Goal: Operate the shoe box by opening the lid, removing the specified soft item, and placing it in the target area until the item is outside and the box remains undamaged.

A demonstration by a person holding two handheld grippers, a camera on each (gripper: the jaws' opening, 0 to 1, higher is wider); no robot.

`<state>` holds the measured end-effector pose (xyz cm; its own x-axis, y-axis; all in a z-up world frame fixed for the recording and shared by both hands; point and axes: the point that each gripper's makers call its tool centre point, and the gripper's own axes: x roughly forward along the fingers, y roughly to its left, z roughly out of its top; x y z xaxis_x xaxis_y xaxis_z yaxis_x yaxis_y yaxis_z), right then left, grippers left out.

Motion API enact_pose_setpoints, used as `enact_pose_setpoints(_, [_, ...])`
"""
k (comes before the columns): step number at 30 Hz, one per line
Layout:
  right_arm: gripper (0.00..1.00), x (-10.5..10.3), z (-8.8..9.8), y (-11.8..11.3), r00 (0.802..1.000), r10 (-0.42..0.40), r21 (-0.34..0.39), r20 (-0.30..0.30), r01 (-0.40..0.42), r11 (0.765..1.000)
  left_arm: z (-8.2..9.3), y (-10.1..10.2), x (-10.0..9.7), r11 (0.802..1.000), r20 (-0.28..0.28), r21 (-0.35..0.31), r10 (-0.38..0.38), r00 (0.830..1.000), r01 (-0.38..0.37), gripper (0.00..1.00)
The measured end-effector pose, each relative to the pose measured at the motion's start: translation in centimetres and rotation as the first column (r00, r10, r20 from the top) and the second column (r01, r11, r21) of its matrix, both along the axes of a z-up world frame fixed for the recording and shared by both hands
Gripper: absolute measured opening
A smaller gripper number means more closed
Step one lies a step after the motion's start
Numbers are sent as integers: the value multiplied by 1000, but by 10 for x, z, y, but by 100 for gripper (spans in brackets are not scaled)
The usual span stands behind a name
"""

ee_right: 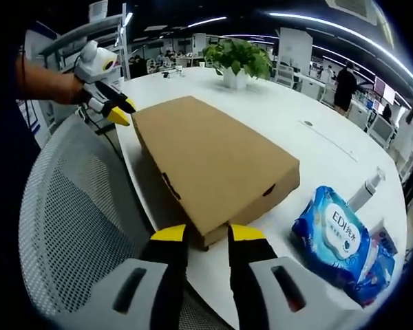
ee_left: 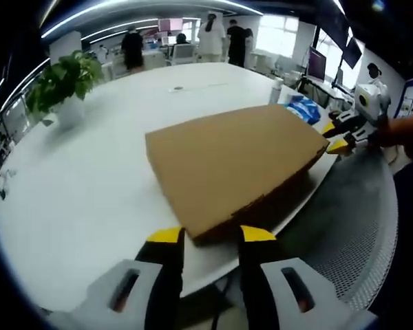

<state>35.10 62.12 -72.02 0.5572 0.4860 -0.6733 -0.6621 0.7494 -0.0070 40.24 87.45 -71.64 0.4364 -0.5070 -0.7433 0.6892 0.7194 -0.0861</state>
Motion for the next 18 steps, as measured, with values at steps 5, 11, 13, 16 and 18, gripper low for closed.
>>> enact_pose_setpoints(5, [20, 4, 0, -3, 1000, -12, -4, 4, 12, 1000, 0, -4, 2, 1000, -4, 4, -2, 1000, 2, 30])
enact_pose_setpoints(11, [20, 13, 1, -10, 1000, -27, -6, 5, 27, 1000, -1, -10, 10, 1000, -7, 0, -5, 1000, 5, 30])
enact_pose_setpoints(13, [20, 16, 1, -12, 1000, -28, -8, 8, 29, 1000, -1, -12, 14, 1000, -8, -3, -6, 1000, 6, 30])
enact_pose_setpoints(16, [20, 24, 2, -15, 999, -35, -7, 9, 35, 999, -2, -14, 20, 1000, -8, -2, -9, 1000, 9, 30])
enact_pose_setpoints(18, [20, 30, 2, -18, 999, -41, -7, 11, 41, 999, -2, -16, 25, 1000, -5, 1, -15, 1000, 15, 29])
